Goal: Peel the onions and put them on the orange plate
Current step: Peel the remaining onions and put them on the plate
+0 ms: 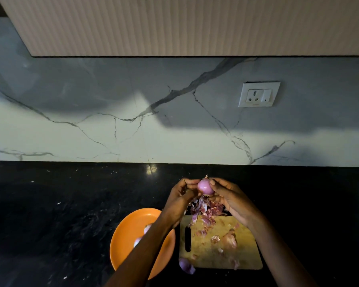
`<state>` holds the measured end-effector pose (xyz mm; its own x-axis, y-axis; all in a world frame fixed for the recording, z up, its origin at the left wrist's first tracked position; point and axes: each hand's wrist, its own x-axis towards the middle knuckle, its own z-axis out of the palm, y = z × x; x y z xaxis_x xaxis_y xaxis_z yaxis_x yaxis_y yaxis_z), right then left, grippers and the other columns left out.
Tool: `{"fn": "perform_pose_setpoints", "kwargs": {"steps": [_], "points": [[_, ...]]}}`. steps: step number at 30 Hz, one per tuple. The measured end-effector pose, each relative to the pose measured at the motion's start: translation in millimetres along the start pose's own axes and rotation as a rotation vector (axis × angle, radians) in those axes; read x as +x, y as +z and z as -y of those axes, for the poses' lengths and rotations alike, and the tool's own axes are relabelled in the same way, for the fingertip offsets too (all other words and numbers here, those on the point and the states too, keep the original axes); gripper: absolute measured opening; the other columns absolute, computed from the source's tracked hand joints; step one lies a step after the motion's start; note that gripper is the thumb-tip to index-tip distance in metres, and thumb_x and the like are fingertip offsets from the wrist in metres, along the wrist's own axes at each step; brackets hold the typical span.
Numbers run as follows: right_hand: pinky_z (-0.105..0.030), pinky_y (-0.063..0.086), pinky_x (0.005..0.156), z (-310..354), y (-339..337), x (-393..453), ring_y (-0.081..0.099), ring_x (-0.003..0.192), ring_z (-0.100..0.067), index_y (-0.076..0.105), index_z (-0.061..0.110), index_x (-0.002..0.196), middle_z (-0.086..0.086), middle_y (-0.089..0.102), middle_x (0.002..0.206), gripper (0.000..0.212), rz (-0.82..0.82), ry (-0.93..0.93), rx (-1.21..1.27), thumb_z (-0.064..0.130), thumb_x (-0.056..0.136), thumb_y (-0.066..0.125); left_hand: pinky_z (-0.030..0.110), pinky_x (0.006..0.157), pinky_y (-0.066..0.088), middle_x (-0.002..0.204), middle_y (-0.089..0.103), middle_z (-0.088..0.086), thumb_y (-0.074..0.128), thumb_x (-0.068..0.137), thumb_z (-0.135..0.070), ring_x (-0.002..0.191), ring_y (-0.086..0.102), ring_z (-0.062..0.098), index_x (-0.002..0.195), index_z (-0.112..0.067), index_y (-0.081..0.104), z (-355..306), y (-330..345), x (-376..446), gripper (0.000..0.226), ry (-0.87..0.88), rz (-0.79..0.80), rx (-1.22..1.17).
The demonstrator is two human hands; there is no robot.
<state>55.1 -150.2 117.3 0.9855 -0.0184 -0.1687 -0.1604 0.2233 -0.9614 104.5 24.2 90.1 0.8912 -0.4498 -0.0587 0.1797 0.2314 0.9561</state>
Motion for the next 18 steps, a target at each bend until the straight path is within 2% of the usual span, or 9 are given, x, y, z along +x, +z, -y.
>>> {"fn": "perform_pose_setpoints", "kwargs": {"steps": [3,7,11,15,18], "points": [[-0.022,0.055,0.076,1.5,0.1,0.1,0.073,0.09,-0.014,0.067,0.012,0.12,-0.004,0.076,0.106,0.034,-0.003,-0.012,-0.014,0.026,0.089,0.061,0.04,0.1,0.051,0.114,0.071,0.017,0.06,0.084,-0.016,0.111,0.066,0.029,0.112,-0.002,0.064,-6.0,4.4,1.8,0.031,-0.025,0.0,-0.059],[-0.022,0.055,0.078,-0.9,-0.8,0.8,0.072,0.092,-0.013,0.067,0.012,0.122,-0.006,0.076,0.109,0.029,-0.017,-0.006,0.011,0.022,0.097,0.057,0.04,0.102,0.051,0.117,0.07,0.019,0.065,0.091,-0.022,0.114,0.066,0.03,0.117,-0.001,0.063,-7.0,4.9,1.7,0.034,-0.037,0.002,-0.098],[-0.021,0.055,0.077,-0.9,0.5,-0.4,0.072,0.091,-0.012,0.067,0.013,0.12,-0.005,0.076,0.107,0.03,-0.015,-0.002,0.012,0.023,0.094,0.057,0.035,0.094,0.054,0.112,0.073,0.013,0.075,0.084,-0.018,0.108,0.068,0.027,0.119,-0.005,0.063,-5.4,6.3,-1.1,0.039,-0.022,-0.012,-0.043],[-0.021,0.055,0.074,0.6,1.0,-1.6,0.071,0.089,-0.011,0.067,0.012,0.119,-0.003,0.076,0.103,0.031,-0.024,-0.003,0.041,0.026,0.092,0.057,0.039,0.098,0.053,0.115,0.072,0.016,0.07,0.087,-0.008,0.113,0.067,0.03,0.12,-0.003,0.063,-1.3,7.1,0.2,0.034,-0.003,-0.021,-0.031],[-0.023,0.055,0.078,1.0,1.7,-1.3,0.07,0.092,-0.012,0.067,0.012,0.12,-0.005,0.075,0.106,0.033,-0.026,-0.005,0.046,0.026,0.092,0.058,0.037,0.097,0.053,0.118,0.071,0.016,0.065,0.091,-0.003,0.114,0.066,0.03,0.12,-0.003,0.063,-1.4,7.5,-0.3,0.03,0.01,-0.02,-0.055]]}}
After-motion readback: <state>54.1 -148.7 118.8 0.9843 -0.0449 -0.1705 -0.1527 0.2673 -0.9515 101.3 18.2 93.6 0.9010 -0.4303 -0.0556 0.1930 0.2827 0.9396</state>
